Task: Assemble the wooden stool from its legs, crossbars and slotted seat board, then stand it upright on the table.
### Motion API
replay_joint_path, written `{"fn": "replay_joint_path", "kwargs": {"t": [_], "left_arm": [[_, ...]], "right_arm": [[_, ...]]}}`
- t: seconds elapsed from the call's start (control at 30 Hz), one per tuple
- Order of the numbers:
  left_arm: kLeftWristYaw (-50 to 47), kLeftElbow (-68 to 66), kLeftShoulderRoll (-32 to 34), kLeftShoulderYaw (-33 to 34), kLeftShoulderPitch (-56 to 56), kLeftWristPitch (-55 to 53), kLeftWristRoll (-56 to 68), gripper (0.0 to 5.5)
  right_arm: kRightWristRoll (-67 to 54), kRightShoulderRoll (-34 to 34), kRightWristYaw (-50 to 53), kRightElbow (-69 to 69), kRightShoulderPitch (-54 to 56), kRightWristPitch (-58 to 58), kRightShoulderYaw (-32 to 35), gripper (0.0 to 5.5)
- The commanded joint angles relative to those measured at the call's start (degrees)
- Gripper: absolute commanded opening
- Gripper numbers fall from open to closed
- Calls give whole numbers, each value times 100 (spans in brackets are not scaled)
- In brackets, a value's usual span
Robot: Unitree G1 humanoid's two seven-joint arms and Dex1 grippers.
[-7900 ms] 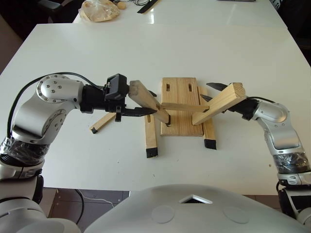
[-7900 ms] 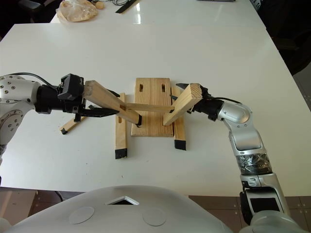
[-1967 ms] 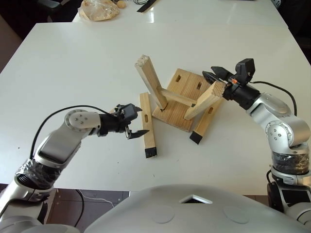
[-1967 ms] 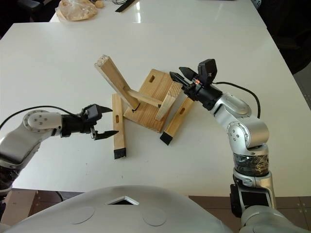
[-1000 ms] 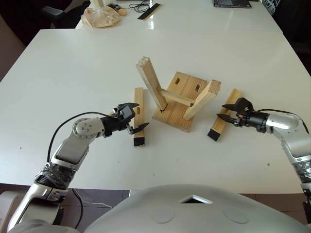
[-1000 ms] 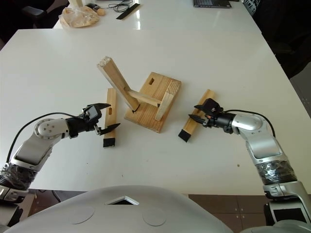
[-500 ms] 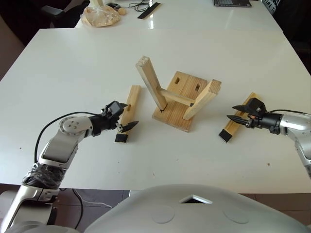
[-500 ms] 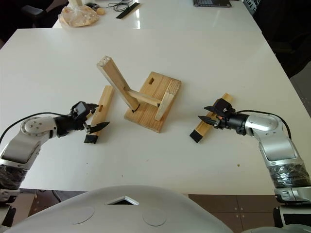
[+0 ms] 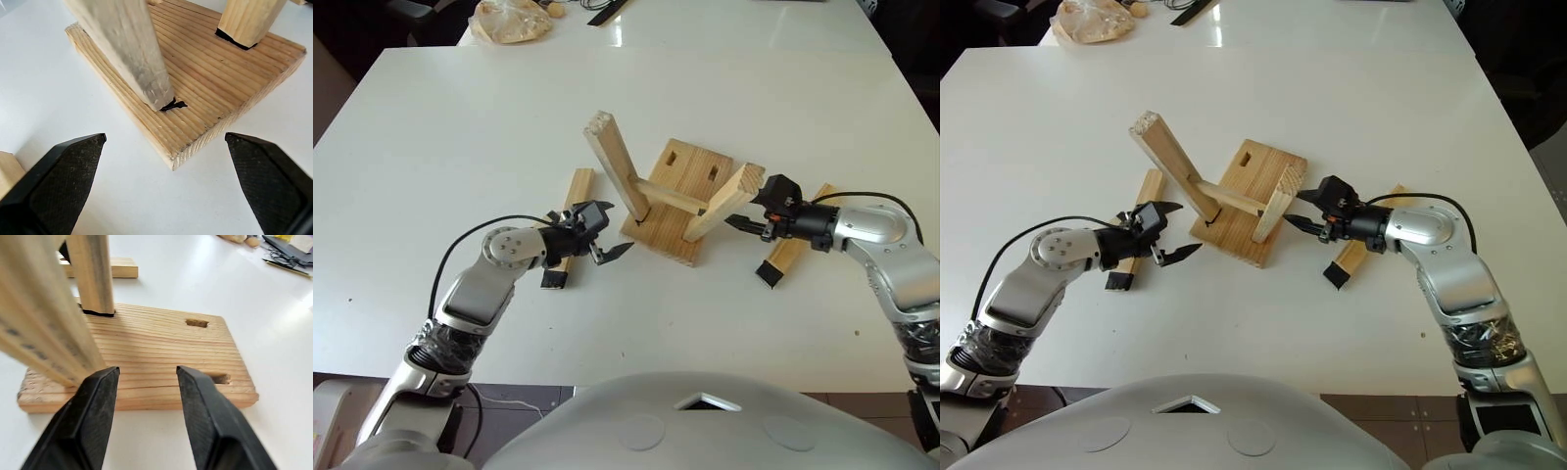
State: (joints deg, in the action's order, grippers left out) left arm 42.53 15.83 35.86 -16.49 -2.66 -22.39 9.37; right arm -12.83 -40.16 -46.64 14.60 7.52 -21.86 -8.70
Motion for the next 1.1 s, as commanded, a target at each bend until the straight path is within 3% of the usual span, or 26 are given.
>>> {"fn": "replay_joint_path", "kwargs": {"t": [0.03, 0.37, 0.6, 0.83, 1.1], "left_arm": [[27, 245, -53, -137, 187, -216, -29, 453], [171, 662, -161, -286, 228, -570, 85, 453], [344, 787, -72, -353, 298, -582, 37, 453], [271, 766, -35, -302, 421, -491, -34, 453], [-87, 494, -167, -38, 255, -398, -144, 453]], "right_arm": [[376, 372, 396, -854, 744, 391, 30, 217], [1954, 1050, 513, -4294, 2650, 2680, -960, 217], [3654, 765, 1110, -6613, 3538, 4787, -1877, 217], [3958, 199, 103, -6756, 3314, 5790, -2279, 217], [2779, -166, -1784, -5076, 2721, 5341, -2156, 217]]}}
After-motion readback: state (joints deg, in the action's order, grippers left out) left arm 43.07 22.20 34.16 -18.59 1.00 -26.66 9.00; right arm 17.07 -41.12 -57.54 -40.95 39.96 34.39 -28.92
